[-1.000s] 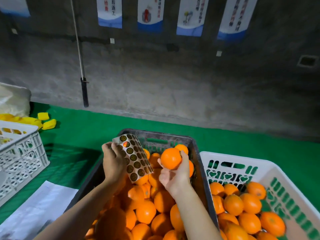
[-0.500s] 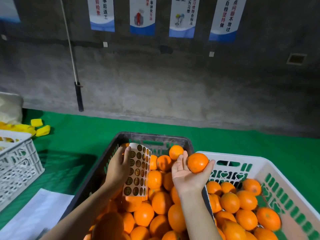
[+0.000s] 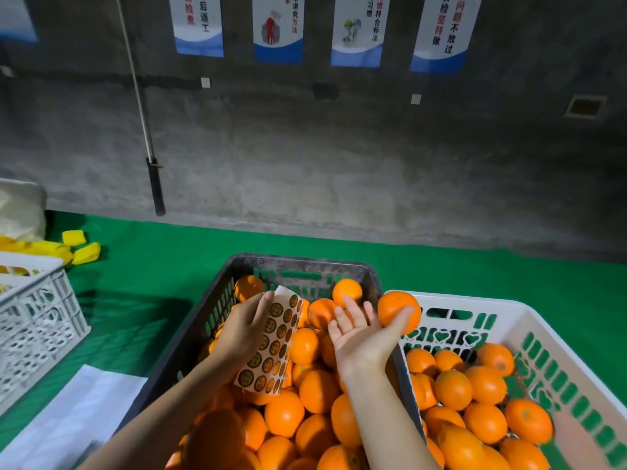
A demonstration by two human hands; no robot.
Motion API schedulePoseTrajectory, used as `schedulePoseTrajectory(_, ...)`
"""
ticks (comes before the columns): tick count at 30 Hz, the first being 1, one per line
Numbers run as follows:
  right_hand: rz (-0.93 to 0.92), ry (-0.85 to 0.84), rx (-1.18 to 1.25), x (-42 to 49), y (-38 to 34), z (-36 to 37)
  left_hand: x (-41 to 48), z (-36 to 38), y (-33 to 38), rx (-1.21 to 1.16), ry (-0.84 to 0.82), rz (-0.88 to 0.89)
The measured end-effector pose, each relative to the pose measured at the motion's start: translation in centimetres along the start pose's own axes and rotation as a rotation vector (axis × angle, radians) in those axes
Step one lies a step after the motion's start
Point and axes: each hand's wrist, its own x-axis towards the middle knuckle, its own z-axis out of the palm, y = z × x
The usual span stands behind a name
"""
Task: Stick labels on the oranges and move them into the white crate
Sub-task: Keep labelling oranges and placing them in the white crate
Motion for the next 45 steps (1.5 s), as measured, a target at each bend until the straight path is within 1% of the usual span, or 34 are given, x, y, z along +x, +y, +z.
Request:
schedulePoseTrajectory(1,-0.055,-0.004,-0.137,-0.3,0.4,0.2,0.0,0.0,0.1,0.006,-0.018,0.005)
schedulePoseTrajectory(3,-0.270,-0.037,-0.435,-0.8,1.0,0.5,-0.1,-0.1,0.3,0.037,-0.047,0.020)
schedulePoseTrajectory(5,-0.459,-0.055,-0.641,-1.2,1.6,0.6,-0.2,-0.1,0.4,0.058,-0.050,0.027)
schedulePoseTrajectory(7,-0.526,-0.021,-0.717,-1.5,1.6,0.6,-0.3,-0.2,0.5,0.070,-0.042,0.027)
schedulePoseTrajectory(8,-0.533,-0.012,-0.746,-1.7,1.6,0.5,-0.2,-0.2,0.5,0.074,-0.040,0.027)
schedulePoseTrajectory(9,-0.536,-0.031,-0.825,-1.8,1.8,0.4,-0.2,-0.1,0.5,0.077,-0.041,0.030)
schedulePoseTrajectory(11,-0.559,-0.163,-1.139,-2.4,2.3,0.2,-0.2,-0.1,0.5,0.098,-0.049,0.055)
schedulePoseTrajectory(13,-0.717,-0.386,-1.514,-2.6,2.9,-0.2,0.0,-0.2,0.4,0.160,-0.060,0.093)
schedulePoseTrajectory(14,-0.814,-0.468,-1.645,-2.5,3.2,-0.4,0.0,-0.4,0.3,0.191,-0.064,0.111)
schedulePoseTrajectory(16,-0.926,-0.534,-1.775,-2.4,3.4,-0.4,0.1,-0.7,0.3,0.215,-0.064,0.143)
schedulePoseTrajectory(18,-0.967,-0.533,-1.810,-2.3,3.5,-0.5,-0.1,-1.0,0.4,0.234,-0.035,0.195)
schedulePoseTrajectory(22,-0.981,-0.483,-1.797,-2.3,3.6,-0.2,-0.2,-1.4,0.6,0.370,0.119,0.419)
schedulePoseTrajectory(24,-0.974,-0.501,-1.779,-2.4,3.6,-0.1,-0.4,-1.6,0.7,0.425,0.141,0.497)
schedulePoseTrajectory(26,-0.939,-0.527,-1.765,-2.5,3.6,-0.1,-0.5,-1.6,0.7,0.455,0.158,0.535)
schedulePoseTrajectory(30,-0.868,-0.537,-1.745,-2.8,3.7,0.2,-0.6,-1.4,0.7,0.477,0.193,0.497)
schedulePoseTrajectory(32,-0.773,-0.561,-1.724,-3.0,3.7,0.5,-0.6,-1.4,0.7,0.444,0.197,0.440)
schedulePoseTrajectory(34,-0.624,-0.614,-1.636,-3.3,3.4,1.0,-0.6,-1.4,0.8,0.406,0.210,0.383)
schedulePoseTrajectory(36,-0.496,-0.688,-1.488,-3.8,2.9,1.6,-0.4,-1.4,0.7,0.361,0.202,0.316)
schedulePoseTrajectory(39,-0.401,-0.735,-1.362,-4.0,2.4,2.1,-0.3,-1.4,0.6,0.316,0.173,0.273)
schedulePoseTrajectory(42,-0.303,-0.753,-1.366,-3.7,2.2,2.2,-0.4,-1.4,0.8,0.297,0.176,0.256)
schedulePoseTrajectory(45,-0.266,-0.708,-1.457,-3.2,2.7,1.6,-0.3,-1.5,0.8,0.272,0.157,0.254)
